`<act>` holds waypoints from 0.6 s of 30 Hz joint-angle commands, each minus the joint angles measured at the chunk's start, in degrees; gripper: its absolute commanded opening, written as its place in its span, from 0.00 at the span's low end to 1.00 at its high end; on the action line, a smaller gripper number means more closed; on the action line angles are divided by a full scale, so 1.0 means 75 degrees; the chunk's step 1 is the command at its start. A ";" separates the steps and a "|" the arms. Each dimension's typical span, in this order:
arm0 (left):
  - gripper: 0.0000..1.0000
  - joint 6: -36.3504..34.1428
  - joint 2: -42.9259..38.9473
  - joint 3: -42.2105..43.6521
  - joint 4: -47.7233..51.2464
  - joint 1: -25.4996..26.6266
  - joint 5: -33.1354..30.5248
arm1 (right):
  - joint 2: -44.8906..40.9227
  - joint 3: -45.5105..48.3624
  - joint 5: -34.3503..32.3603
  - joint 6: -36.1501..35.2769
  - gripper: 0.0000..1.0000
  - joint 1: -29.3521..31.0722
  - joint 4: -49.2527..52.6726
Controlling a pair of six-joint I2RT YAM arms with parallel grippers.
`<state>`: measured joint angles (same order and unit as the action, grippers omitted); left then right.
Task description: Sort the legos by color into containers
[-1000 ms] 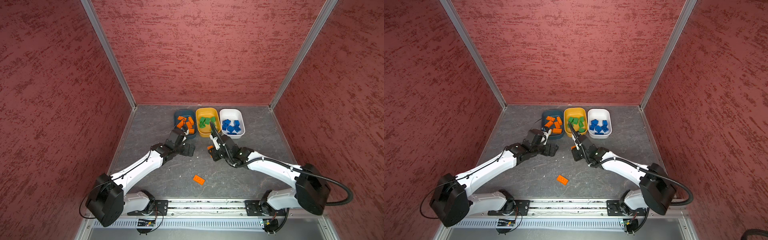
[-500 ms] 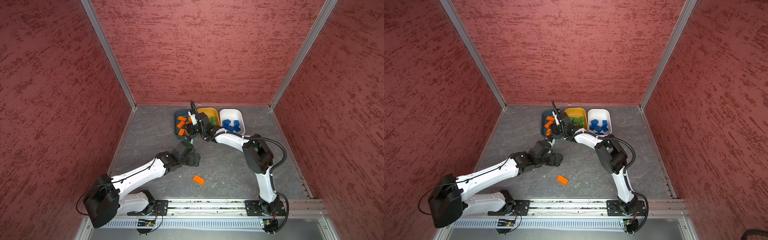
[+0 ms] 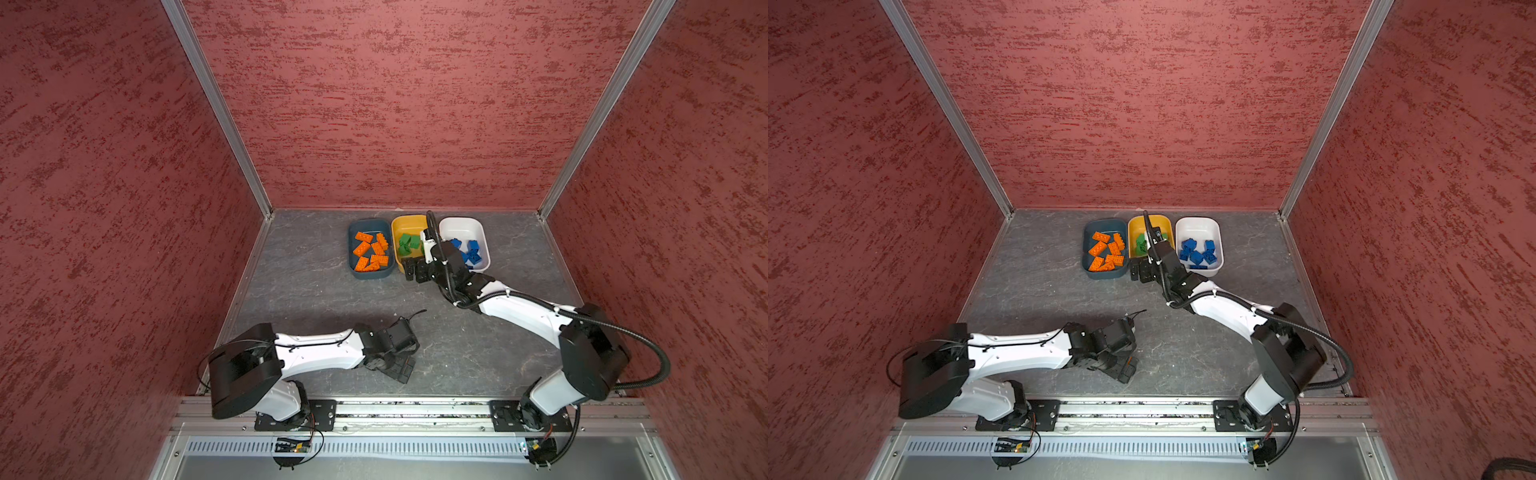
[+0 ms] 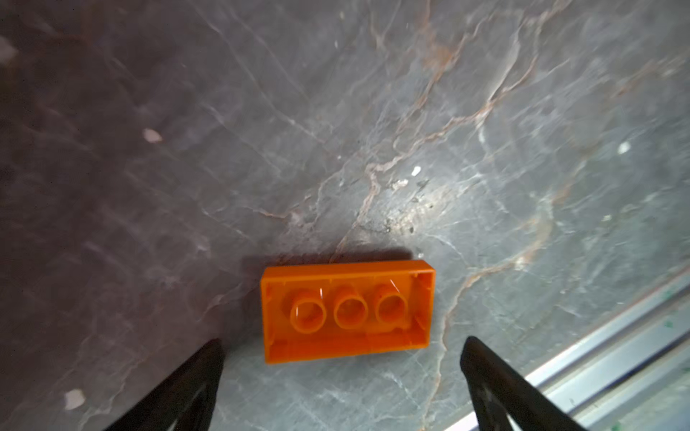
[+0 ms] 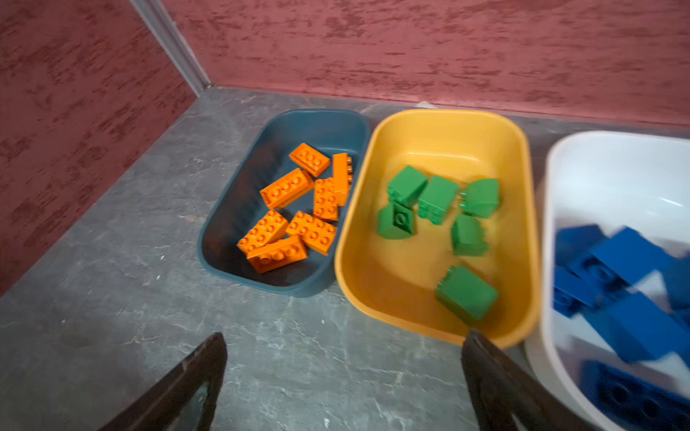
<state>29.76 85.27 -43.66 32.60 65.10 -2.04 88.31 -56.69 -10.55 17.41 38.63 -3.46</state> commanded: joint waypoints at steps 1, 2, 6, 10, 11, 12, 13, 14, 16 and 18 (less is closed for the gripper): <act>1.00 -0.0408 0.0241 -0.0310 0.0165 0.0097 -0.0422 | -0.0351 0.0680 -0.0755 0.0682 0.99 -0.0124 -0.0183; 1.00 -0.0442 0.0281 -0.0312 0.0095 0.0094 -0.0459 | -0.0439 0.0783 -0.0804 0.0772 0.99 -0.0130 -0.0171; 0.97 -0.0794 0.0547 -0.0403 -0.0035 0.0102 -0.0267 | -0.0640 0.1022 -0.0958 0.0925 0.99 -0.0145 -0.0171; 0.80 -0.1098 0.0782 -0.0620 0.0296 0.0144 -0.0390 | -0.0854 0.1021 -0.1213 0.0855 0.99 -0.0163 -0.0202; 0.76 -0.1128 0.0810 -0.0644 0.0335 0.0143 -0.0401 | -0.0895 0.1023 -0.1267 0.0858 0.99 -0.0159 -0.0204; 0.71 -0.1133 0.0826 -0.0668 0.0388 0.0153 -0.0466 | -0.0942 0.1039 -0.1327 0.0861 0.99 -0.0162 -0.0209; 0.68 -0.1142 0.0809 -0.0663 0.0400 0.0156 -0.0535 | -0.0995 0.1059 -0.1387 0.0853 0.99 -0.0165 -0.0206; 0.65 -0.1144 0.0780 -0.0659 0.0405 0.0156 -0.0631 | -0.1043 0.1088 -0.1444 0.0866 0.99 -0.0173 -0.0217; 0.61 -0.1164 0.0550 -0.0659 0.0406 0.0134 -0.0919 | -0.1193 0.1165 -0.1587 0.0855 0.99 -0.0183 -0.0212; 0.60 -0.1308 0.0124 -0.0733 0.0379 -0.0082 -0.1140 | -0.1347 0.1261 -0.1751 0.0859 0.99 -0.0207 -0.0196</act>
<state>21.82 89.95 -48.16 34.76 65.78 -7.14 80.23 -48.56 -19.99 23.18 37.50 -3.60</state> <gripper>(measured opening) 0.652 0.990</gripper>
